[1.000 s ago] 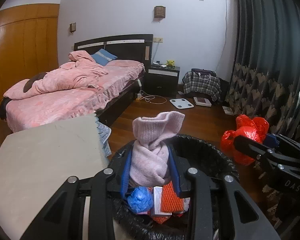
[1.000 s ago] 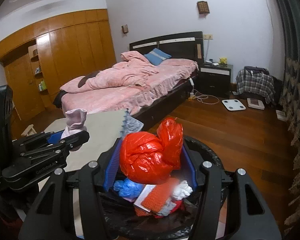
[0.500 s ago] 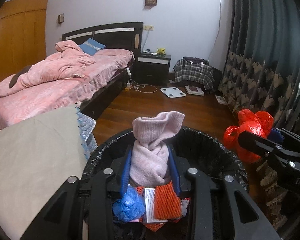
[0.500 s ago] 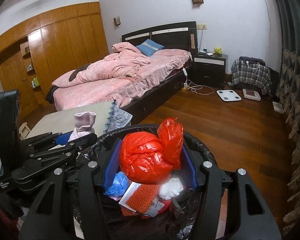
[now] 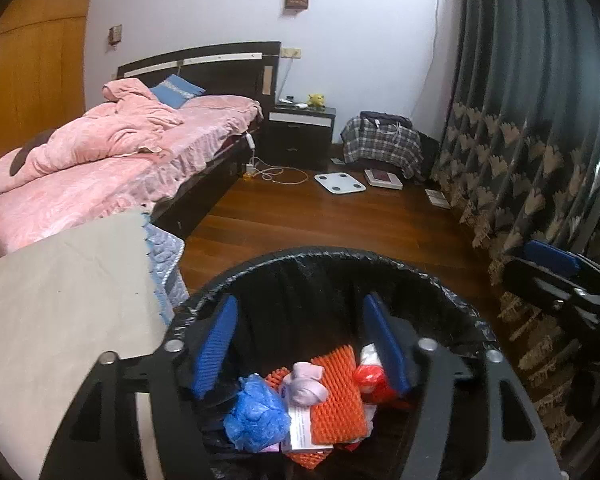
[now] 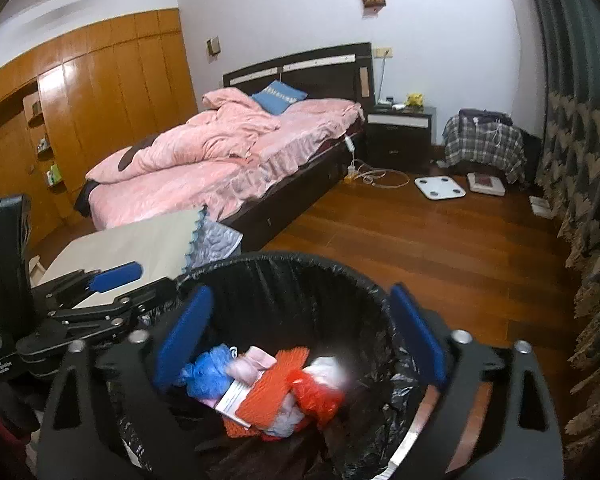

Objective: Collect trash

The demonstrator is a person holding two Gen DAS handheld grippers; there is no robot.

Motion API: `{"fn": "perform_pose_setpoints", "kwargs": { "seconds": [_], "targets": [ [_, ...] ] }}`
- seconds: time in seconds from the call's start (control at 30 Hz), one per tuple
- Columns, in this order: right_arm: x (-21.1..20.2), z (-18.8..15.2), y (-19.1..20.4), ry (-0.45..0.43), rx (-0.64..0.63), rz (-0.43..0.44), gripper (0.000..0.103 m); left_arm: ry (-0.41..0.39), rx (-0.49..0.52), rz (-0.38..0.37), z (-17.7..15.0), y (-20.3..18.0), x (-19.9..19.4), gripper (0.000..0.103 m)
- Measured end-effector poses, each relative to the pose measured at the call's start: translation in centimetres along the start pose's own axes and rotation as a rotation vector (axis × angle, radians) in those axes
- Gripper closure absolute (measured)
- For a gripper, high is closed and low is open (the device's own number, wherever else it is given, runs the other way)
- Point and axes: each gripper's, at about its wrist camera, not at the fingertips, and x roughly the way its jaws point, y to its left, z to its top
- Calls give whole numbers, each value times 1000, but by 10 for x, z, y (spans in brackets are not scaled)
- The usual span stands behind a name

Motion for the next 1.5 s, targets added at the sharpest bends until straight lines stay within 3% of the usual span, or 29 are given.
{"fn": "perform_pose_setpoints", "kwargs": {
  "seconds": [0.07,0.2,0.37,0.87,1.5],
  "targets": [
    [-3,2,1,-3,-1,-2,5,-13,-4,23,2,5,-8,21],
    [-10,5,4,2,7,11,5,-40,-24,59,7,18,-27,11],
    [-23,7,18,-8,-3,39,5,-68,-55,103,13,33,-53,7],
    [-53,13,73,-2,-55,123,5,-95,-80,199,-12,51,-121,6],
    [-64,11,106,9,-98,152,5,-143,-88,249,-28,51,-165,6]
  ]
}}
